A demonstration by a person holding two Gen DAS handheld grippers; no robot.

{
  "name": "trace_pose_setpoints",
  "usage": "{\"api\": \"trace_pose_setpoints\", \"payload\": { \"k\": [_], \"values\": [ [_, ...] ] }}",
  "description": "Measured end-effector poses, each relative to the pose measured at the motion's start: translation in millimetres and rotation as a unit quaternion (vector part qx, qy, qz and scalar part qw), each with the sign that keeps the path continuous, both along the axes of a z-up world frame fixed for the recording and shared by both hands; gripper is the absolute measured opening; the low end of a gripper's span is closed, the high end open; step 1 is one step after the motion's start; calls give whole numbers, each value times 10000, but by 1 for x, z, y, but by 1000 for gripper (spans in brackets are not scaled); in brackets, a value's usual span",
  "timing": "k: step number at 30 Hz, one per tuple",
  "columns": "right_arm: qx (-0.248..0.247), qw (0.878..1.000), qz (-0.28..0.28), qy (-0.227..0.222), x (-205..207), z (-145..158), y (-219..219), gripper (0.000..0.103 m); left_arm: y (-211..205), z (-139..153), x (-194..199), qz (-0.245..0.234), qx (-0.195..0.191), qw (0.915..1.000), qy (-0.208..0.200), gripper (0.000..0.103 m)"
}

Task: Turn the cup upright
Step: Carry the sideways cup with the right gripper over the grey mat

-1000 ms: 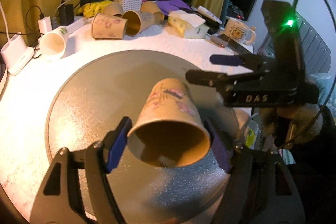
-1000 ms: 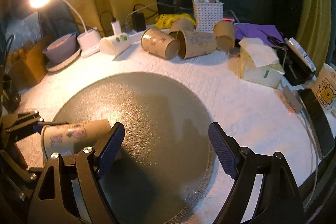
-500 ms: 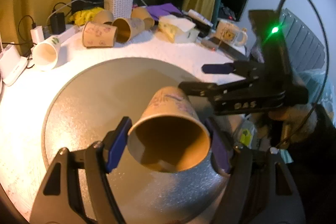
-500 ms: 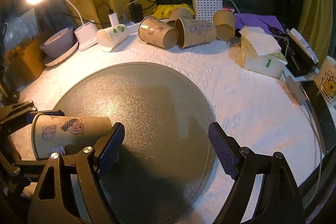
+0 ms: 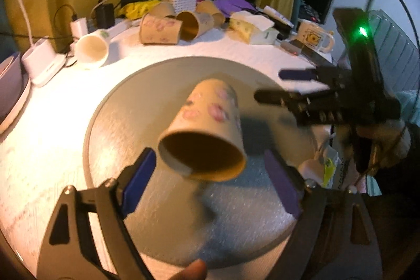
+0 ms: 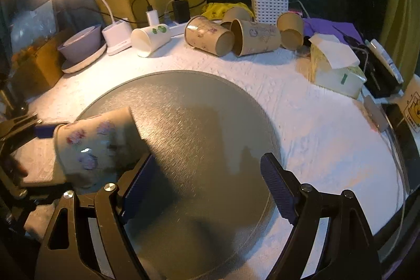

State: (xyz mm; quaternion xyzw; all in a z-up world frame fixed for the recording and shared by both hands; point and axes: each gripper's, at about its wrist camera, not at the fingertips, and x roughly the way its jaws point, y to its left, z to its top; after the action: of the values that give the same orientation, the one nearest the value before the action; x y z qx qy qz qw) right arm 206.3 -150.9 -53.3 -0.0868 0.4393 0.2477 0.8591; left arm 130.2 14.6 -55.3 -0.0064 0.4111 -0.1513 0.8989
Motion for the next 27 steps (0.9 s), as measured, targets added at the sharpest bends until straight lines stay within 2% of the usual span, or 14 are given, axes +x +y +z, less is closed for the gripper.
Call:
{"api": "trace_pose_setpoints", "payload": {
  "k": [4, 10, 17, 20, 24, 27],
  "values": [
    [-69, 9998, 102, -153, 19, -1, 11, 85, 7, -4, -5, 280, 3, 9996, 33, 86],
    [108, 9987, 496, 10, 37, -6, 31, 85, 16, -10, -4, 591, 41, 9982, 63, 86],
    [158, 9937, 1106, 38, 24, 0, 50, 85, 42, -14, 8, 1220, 145, 9924, 36, 86],
    [74, 9906, 1363, 5, 14, 5, 57, 85, 51, -12, 6, 1305, 151, 9913, -10, 86],
    [-157, 9793, 2003, -243, 6, 20, 72, 85, 67, -6, -4, 1464, 34, 9892, -77, 86],
    [-597, 9592, 2712, -537, 7, 27, 100, 85, 80, -3, -13, 1620, -145, 9866, -135, 86]
  ]
}}
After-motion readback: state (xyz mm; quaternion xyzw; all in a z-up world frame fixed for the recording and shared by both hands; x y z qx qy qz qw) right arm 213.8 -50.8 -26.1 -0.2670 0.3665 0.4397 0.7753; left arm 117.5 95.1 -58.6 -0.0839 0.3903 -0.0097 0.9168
